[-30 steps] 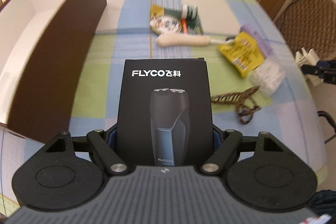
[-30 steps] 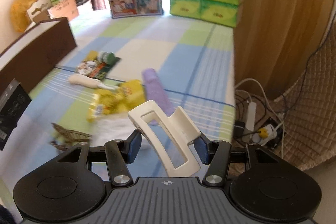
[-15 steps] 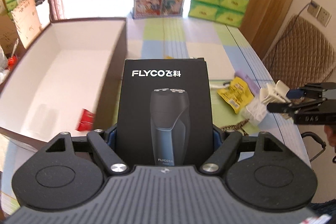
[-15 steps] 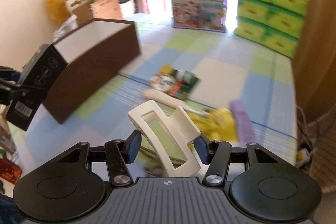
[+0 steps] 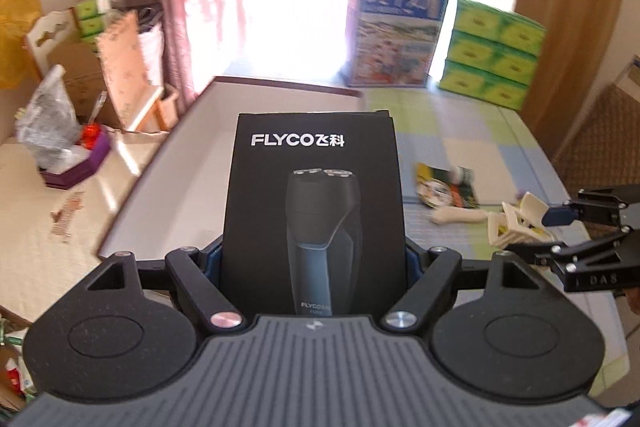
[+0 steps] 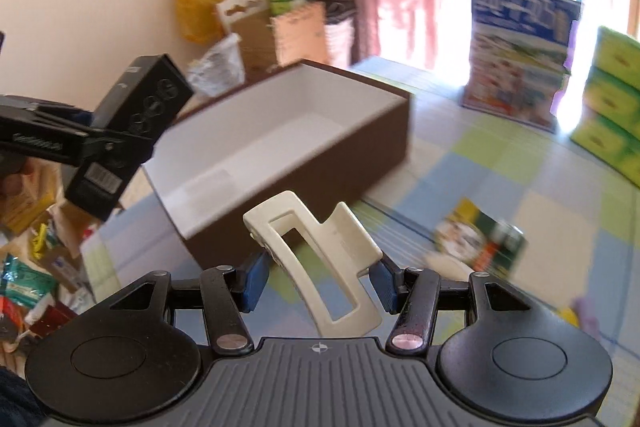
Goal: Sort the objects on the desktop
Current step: 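Carry the black box and cream clip over the brown box with both tools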
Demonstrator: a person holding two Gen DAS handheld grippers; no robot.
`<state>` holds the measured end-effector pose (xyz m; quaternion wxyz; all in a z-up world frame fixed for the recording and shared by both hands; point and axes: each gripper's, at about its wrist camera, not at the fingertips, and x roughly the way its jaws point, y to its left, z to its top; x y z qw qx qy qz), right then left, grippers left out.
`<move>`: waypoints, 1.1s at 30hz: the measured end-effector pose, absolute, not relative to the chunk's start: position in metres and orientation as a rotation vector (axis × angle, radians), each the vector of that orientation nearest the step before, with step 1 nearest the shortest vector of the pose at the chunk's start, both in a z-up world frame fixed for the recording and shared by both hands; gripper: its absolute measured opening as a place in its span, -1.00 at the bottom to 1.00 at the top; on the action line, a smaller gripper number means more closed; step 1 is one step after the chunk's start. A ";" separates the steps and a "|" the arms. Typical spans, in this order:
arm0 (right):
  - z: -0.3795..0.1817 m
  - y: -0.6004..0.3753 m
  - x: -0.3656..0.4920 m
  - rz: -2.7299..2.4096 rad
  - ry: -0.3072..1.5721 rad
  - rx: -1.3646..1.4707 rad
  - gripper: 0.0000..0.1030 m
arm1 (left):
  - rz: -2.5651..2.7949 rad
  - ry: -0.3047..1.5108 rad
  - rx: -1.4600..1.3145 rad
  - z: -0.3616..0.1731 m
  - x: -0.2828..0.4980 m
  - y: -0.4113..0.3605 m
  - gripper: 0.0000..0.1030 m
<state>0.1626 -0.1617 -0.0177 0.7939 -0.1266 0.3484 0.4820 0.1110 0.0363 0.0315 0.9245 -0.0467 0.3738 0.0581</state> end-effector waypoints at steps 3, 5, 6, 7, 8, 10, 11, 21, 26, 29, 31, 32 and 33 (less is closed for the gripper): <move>-0.016 -0.138 0.160 1.059 0.738 -0.274 0.01 | 0.158 0.759 -0.095 0.034 0.110 0.060 0.48; -0.016 -0.123 0.159 1.071 0.733 -0.278 0.01 | 0.174 0.759 -0.096 0.035 0.110 0.071 0.48; -0.016 -0.117 0.159 1.075 0.730 -0.282 0.01 | 0.179 0.758 -0.097 0.035 0.110 0.077 0.48; -0.016 -0.110 0.159 1.080 0.728 -0.285 0.01 | 0.184 0.758 -0.099 0.034 0.110 0.082 0.48; -0.016 -0.104 0.159 1.084 0.726 -0.287 0.01 | 0.187 0.760 -0.099 0.033 0.111 0.087 0.48; -0.016 -0.090 0.160 1.089 0.721 -0.295 0.01 | 0.192 0.763 -0.101 0.032 0.111 0.097 0.48; -0.015 -0.084 0.161 1.092 0.718 -0.297 0.01 | 0.193 0.764 -0.100 0.032 0.111 0.103 0.48; -0.031 -0.006 0.183 1.073 0.712 -0.388 0.01 | 0.123 0.798 -0.078 0.021 0.157 0.139 0.48; -0.052 0.028 0.215 0.996 0.744 -0.432 0.01 | 0.071 0.843 -0.088 0.002 0.197 0.150 0.48; -0.066 0.043 0.238 0.963 0.773 -0.431 0.01 | 0.041 0.862 -0.073 -0.008 0.222 0.153 0.48; -0.074 0.047 0.250 0.948 0.790 -0.447 0.01 | 0.025 0.882 -0.073 -0.017 0.239 0.155 0.48; -0.079 0.051 0.255 0.944 0.793 -0.462 0.01 | 0.015 0.887 -0.069 -0.020 0.246 0.157 0.48; -0.083 0.055 0.259 0.943 0.793 -0.481 0.01 | 0.008 0.891 -0.065 -0.024 0.254 0.158 0.48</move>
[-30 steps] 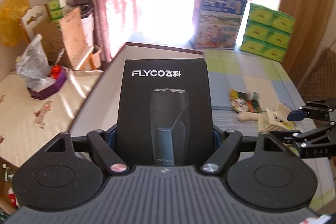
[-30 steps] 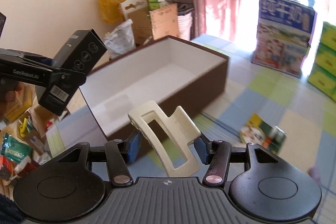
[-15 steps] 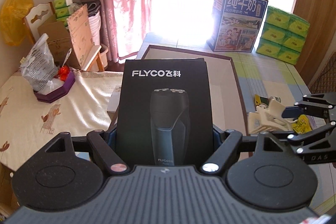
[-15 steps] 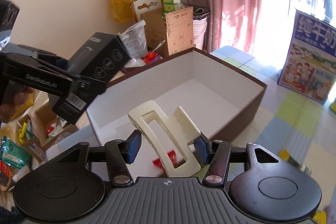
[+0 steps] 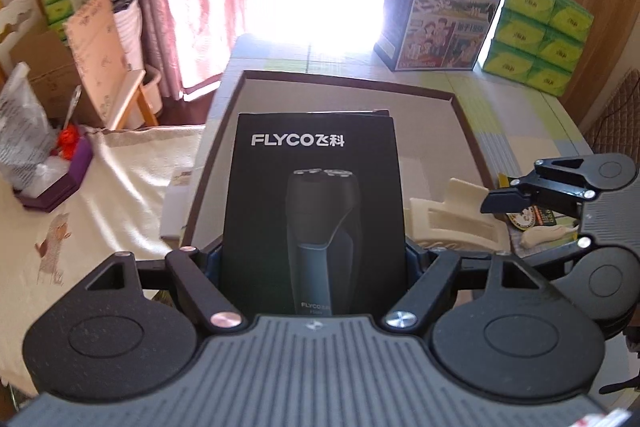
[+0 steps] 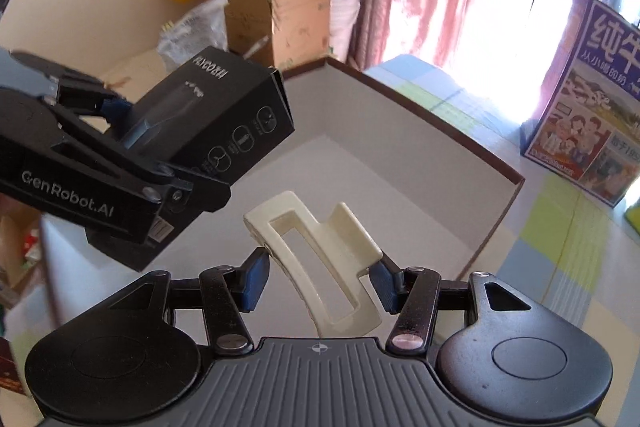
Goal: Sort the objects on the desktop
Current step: 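Carry the black box and cream clip over the brown box with both tools, then lower and release the black box with the left tool while the right tool releases the clip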
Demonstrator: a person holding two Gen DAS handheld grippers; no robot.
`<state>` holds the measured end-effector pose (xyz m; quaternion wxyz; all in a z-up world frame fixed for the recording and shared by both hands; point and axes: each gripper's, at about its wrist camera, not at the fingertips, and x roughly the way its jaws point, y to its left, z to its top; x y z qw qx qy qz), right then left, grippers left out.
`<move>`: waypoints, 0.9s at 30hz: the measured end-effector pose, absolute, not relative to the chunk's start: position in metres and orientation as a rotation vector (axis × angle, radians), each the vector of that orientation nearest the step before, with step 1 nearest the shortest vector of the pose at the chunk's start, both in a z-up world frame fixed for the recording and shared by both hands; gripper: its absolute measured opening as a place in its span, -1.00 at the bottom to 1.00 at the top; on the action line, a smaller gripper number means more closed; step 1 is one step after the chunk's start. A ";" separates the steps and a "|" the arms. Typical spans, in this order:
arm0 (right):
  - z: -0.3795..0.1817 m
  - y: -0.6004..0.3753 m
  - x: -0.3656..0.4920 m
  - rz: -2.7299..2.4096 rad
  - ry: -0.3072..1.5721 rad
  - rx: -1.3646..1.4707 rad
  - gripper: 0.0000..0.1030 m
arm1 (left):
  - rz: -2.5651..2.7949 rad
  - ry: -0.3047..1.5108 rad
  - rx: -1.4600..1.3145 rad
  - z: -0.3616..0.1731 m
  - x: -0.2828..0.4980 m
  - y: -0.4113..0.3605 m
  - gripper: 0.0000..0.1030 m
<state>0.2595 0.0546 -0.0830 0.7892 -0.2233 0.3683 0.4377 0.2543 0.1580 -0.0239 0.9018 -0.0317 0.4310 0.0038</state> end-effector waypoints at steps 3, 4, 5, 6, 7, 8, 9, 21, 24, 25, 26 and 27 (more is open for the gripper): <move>-0.094 0.061 0.269 0.948 0.799 -0.526 0.01 | 0.000 0.911 -0.047 -0.036 0.273 0.163 0.48; -0.097 0.062 0.271 0.953 0.802 -0.539 0.01 | -0.007 0.913 -0.042 -0.040 0.278 0.165 0.48; -0.100 0.064 0.273 0.961 0.801 -0.558 0.01 | -0.011 0.918 -0.036 -0.044 0.282 0.166 0.48; -0.103 0.065 0.276 0.974 0.802 -0.577 0.01 | -0.017 0.924 -0.028 -0.048 0.287 0.166 0.48; -0.107 0.067 0.277 0.984 0.805 -0.592 0.01 | -0.023 0.932 -0.019 -0.052 0.292 0.166 0.48; -0.110 0.068 0.278 0.992 0.807 -0.611 0.01 | -0.028 0.938 -0.009 -0.056 0.295 0.164 0.48; -0.113 0.069 0.279 0.997 0.811 -0.633 0.01 | -0.033 0.945 0.002 -0.060 0.298 0.163 0.48; -0.139 0.077 0.283 1.056 0.824 -0.784 0.01 | -0.044 1.049 0.085 -0.099 0.322 0.147 0.49; -0.139 0.076 0.286 1.056 0.830 -0.778 0.01 | -0.043 1.073 0.087 -0.107 0.322 0.151 0.49; -0.140 0.076 0.287 1.057 0.829 -0.780 0.01 | -0.046 1.078 0.083 -0.109 0.322 0.152 0.49; -0.140 0.076 0.288 1.058 0.829 -0.784 0.01 | -0.050 1.080 0.085 -0.109 0.322 0.152 0.49; -0.140 0.077 0.288 1.059 0.830 -0.788 0.01 | -0.051 1.082 0.089 -0.109 0.323 0.151 0.50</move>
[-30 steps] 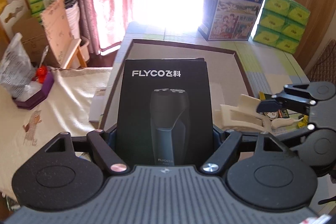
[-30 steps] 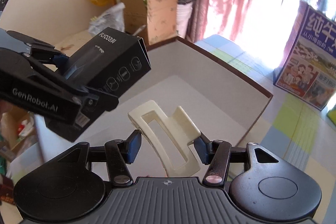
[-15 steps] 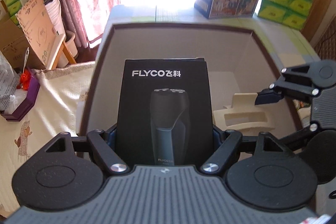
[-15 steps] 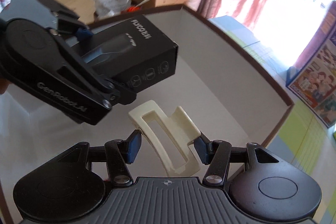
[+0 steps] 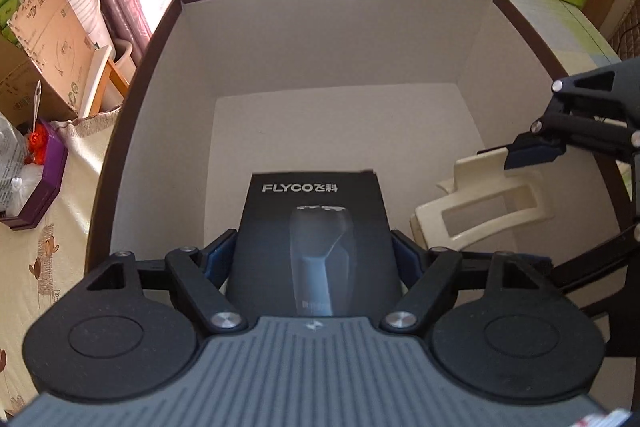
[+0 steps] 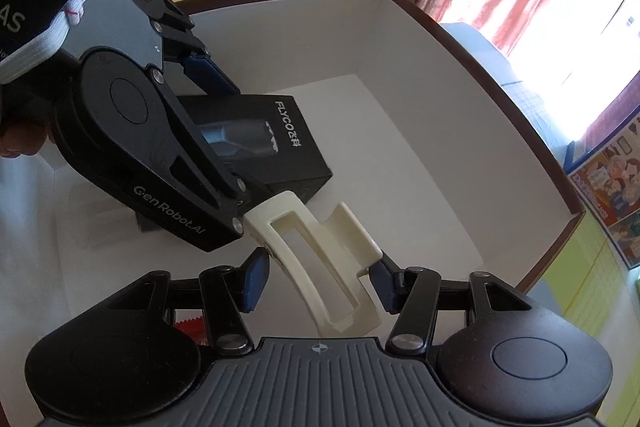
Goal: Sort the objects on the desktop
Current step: 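Lower and release the black box with the left tool while the right tool releases the clip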
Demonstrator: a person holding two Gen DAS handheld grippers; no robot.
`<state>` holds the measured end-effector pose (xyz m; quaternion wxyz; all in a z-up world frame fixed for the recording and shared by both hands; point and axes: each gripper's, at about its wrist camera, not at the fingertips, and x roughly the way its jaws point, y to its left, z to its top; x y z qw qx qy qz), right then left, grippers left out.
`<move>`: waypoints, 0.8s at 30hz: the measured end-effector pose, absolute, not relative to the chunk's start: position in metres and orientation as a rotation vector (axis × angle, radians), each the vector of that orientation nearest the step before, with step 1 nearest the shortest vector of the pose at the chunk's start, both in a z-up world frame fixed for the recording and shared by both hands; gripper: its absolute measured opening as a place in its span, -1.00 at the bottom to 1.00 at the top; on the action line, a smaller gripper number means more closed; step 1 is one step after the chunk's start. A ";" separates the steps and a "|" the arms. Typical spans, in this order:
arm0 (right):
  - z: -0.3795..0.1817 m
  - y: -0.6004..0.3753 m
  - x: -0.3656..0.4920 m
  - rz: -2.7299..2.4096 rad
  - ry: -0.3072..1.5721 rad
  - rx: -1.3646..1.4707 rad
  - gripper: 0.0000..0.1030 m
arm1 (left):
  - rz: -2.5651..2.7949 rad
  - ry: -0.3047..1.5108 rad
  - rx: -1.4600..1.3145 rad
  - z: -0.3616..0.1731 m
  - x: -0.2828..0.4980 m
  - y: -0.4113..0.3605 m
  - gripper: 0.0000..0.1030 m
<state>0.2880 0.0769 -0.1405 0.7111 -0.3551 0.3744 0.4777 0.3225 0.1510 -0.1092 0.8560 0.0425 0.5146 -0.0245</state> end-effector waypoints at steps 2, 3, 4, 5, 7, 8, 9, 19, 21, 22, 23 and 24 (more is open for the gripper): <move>-0.141 0.077 0.289 1.061 0.830 -0.791 0.01 | -0.050 1.072 0.088 -0.108 0.323 0.151 0.49; -0.140 0.077 0.289 1.066 0.829 -0.786 0.01 | -0.050 1.070 0.084 -0.107 0.323 0.151 0.49; -0.139 0.076 0.289 1.077 0.825 -0.777 0.02 | -0.050 1.067 0.079 -0.105 0.323 0.152 0.49; -0.139 0.076 0.289 1.083 0.823 -0.774 0.07 | -0.052 1.063 0.076 -0.103 0.324 0.151 0.50; -0.137 0.074 0.287 1.077 0.795 -0.770 0.31 | -0.060 1.059 0.074 -0.100 0.323 0.151 0.53; -0.134 0.083 0.271 1.082 0.781 -0.762 0.51 | -0.063 1.057 0.076 -0.099 0.322 0.150 0.55; -0.132 0.082 0.270 1.086 0.769 -0.752 0.65 | -0.066 1.052 0.077 -0.097 0.321 0.150 0.58; -0.118 0.066 0.261 1.088 0.724 -0.657 0.86 | -0.078 1.009 0.063 -0.071 0.292 0.148 0.76; -0.110 0.060 0.254 1.086 0.716 -0.644 0.88 | -0.071 1.009 0.049 -0.066 0.286 0.149 0.77; -0.102 0.053 0.248 1.086 0.711 -0.636 0.89 | -0.066 1.007 0.045 -0.063 0.282 0.150 0.78; -0.098 0.050 0.246 1.087 0.707 -0.626 0.90 | -0.060 1.004 0.042 -0.060 0.279 0.151 0.78; -0.094 0.047 0.243 1.089 0.704 -0.612 0.90 | -0.053 1.002 0.041 -0.057 0.275 0.151 0.80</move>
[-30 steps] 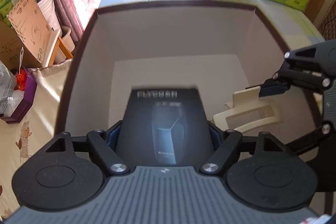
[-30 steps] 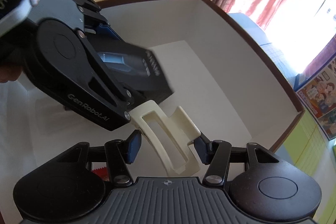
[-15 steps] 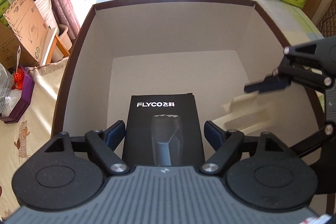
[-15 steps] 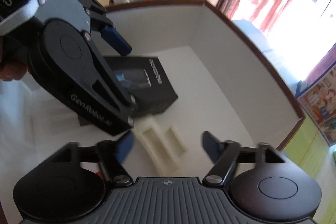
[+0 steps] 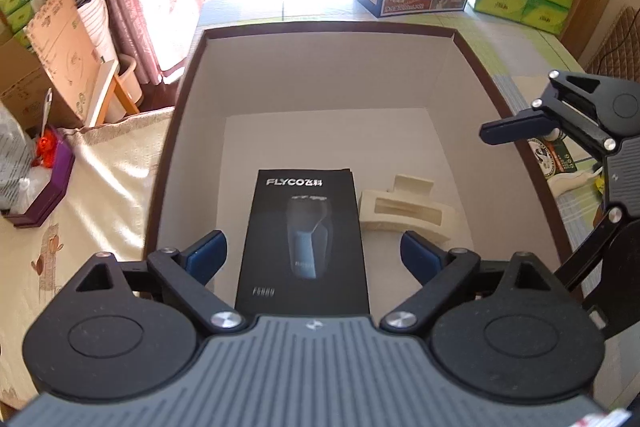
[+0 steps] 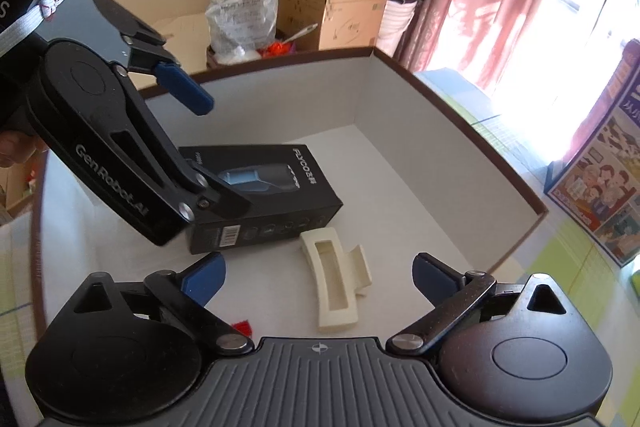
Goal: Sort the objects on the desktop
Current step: 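Lower and release the black box with the left tool while the right tool releases the clip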
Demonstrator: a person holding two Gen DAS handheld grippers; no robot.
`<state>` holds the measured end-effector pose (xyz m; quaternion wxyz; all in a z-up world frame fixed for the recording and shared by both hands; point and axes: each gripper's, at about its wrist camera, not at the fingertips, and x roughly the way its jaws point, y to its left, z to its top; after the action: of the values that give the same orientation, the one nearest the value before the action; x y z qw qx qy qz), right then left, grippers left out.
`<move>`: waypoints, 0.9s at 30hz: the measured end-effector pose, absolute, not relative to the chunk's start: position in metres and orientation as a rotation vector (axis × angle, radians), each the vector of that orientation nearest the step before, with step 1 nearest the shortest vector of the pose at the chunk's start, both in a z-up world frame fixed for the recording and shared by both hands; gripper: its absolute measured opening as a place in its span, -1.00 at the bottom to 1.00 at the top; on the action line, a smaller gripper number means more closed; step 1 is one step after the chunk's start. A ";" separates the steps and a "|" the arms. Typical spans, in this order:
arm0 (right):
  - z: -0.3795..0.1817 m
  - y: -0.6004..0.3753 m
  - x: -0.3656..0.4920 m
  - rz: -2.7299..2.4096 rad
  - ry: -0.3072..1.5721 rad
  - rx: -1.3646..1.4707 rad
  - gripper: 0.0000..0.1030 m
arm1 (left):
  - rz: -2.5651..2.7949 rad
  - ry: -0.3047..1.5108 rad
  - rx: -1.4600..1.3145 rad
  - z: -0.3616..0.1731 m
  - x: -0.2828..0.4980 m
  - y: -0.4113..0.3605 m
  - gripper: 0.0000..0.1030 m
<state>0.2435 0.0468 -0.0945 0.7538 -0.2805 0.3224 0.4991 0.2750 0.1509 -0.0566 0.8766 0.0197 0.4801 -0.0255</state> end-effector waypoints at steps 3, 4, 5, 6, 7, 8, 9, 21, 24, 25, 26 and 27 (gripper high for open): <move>-0.081 0.036 0.234 1.103 0.696 -0.566 0.92 | -0.032 0.986 0.035 -0.046 0.262 0.152 0.86; -0.078 0.033 0.231 1.106 0.693 -0.554 0.93 | -0.029 0.978 0.031 -0.042 0.258 0.152 0.86; -0.075 0.030 0.227 1.106 0.690 -0.542 0.94 | -0.027 0.971 0.026 -0.038 0.253 0.151 0.86; -0.071 0.027 0.224 1.106 0.688 -0.531 0.95 | -0.024 0.965 0.022 -0.035 0.249 0.150 0.86; -0.069 0.024 0.221 1.106 0.686 -0.520 0.96 | -0.019 0.960 0.017 -0.032 0.245 0.150 0.86; -0.066 0.021 0.217 1.104 0.683 -0.507 0.96 | -0.013 0.957 0.013 -0.029 0.240 0.150 0.86; -0.063 0.018 0.213 1.102 0.679 -0.493 0.96 | -0.006 0.953 0.009 -0.026 0.236 0.149 0.86; -0.027 -0.026 0.164 1.131 0.650 -0.370 0.96 | 0.081 0.884 -0.008 0.008 0.184 0.136 0.88; -0.022 -0.037 0.153 1.142 0.643 -0.364 0.96 | 0.096 0.869 -0.014 0.013 0.170 0.131 0.88; -0.020 -0.041 0.149 1.146 0.639 -0.364 0.96 | 0.101 0.865 -0.015 0.015 0.166 0.128 0.88; -0.019 -0.044 0.146 1.148 0.637 -0.363 0.96 | 0.107 0.861 -0.018 0.016 0.161 0.126 0.89; -0.018 -0.048 0.143 1.152 0.635 -0.360 0.96 | 0.114 0.857 -0.019 0.018 0.157 0.123 0.89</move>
<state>0.1427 -0.0477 -0.0181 0.7764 -0.1664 0.2936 0.5322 0.1566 0.1234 0.0180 0.9080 -0.0094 0.4152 0.0553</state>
